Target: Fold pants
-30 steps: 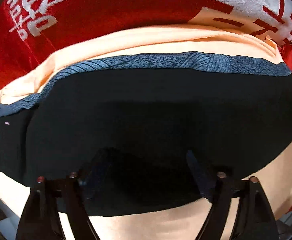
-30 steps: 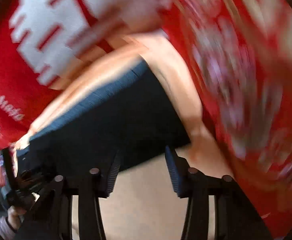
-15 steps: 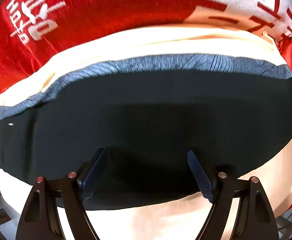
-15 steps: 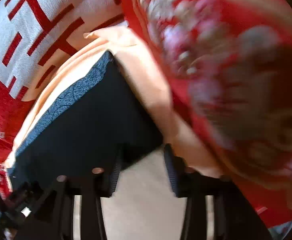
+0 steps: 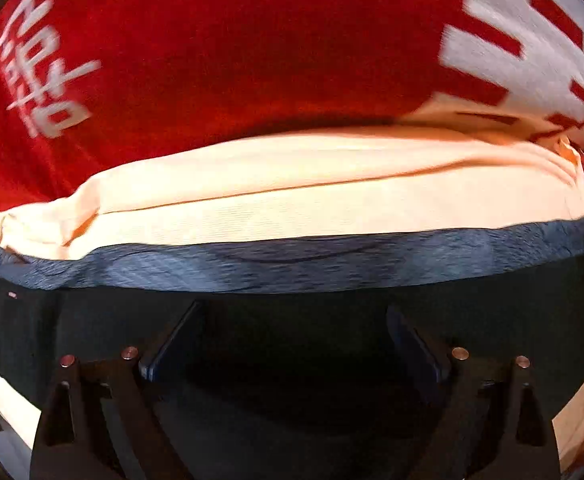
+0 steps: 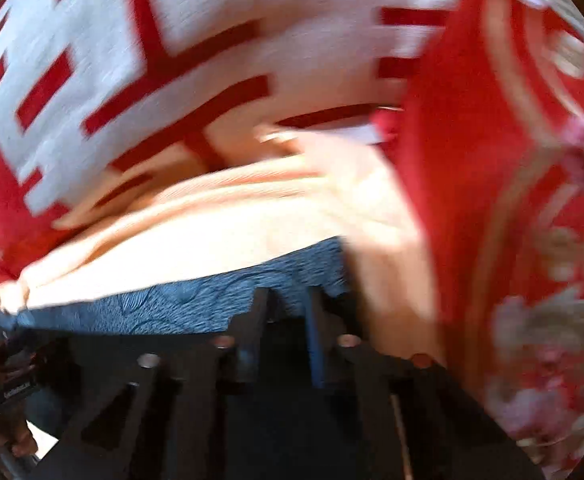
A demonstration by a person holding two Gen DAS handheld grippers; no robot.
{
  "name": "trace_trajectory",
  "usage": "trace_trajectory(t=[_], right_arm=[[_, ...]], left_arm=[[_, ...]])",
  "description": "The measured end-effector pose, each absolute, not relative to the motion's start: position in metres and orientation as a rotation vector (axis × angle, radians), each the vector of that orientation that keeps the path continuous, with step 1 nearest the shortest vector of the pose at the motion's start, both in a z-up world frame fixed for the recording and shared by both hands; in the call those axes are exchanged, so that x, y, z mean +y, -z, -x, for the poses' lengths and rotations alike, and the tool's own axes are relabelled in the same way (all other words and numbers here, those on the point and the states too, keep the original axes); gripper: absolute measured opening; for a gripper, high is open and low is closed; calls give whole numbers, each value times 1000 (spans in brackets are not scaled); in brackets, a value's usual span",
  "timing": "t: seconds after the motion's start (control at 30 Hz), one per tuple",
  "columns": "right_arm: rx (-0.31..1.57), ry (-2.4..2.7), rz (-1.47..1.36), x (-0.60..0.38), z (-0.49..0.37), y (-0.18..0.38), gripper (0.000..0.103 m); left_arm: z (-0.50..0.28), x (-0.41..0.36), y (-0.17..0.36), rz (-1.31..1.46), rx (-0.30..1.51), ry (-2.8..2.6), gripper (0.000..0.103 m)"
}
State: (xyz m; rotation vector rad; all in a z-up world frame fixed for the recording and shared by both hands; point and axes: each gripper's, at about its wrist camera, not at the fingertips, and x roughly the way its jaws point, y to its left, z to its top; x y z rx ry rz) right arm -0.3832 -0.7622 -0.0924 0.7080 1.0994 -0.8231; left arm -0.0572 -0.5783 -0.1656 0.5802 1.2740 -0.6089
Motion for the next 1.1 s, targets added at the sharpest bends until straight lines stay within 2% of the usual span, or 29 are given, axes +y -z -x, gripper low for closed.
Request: trace_trajectory(t=[0.07, 0.13, 0.17, 0.5, 0.83, 0.97, 1.1], right_arm=[[1133, 853, -647, -753, 385, 81, 23], [1141, 834, -639, -735, 386, 71, 48], [1128, 806, -682, -724, 389, 68, 51], [1141, 507, -968, -581, 360, 81, 51], [1128, 260, -1121, -421, 259, 134, 51], [1107, 243, -1179, -384, 220, 160, 51], [1081, 276, -1205, -365, 200, 177, 51]], left_arm=[[44, -560, 159, -582, 1292, 555, 94], [34, -533, 144, -550, 1300, 527, 94], [30, -520, 137, -552, 1294, 509, 93], [21, -401, 122, -574, 1292, 402, 94], [-71, -297, 123, -510, 1285, 397, 94], [-117, -264, 143, -552, 1254, 367, 94], [-148, -234, 177, -531, 1310, 349, 94]])
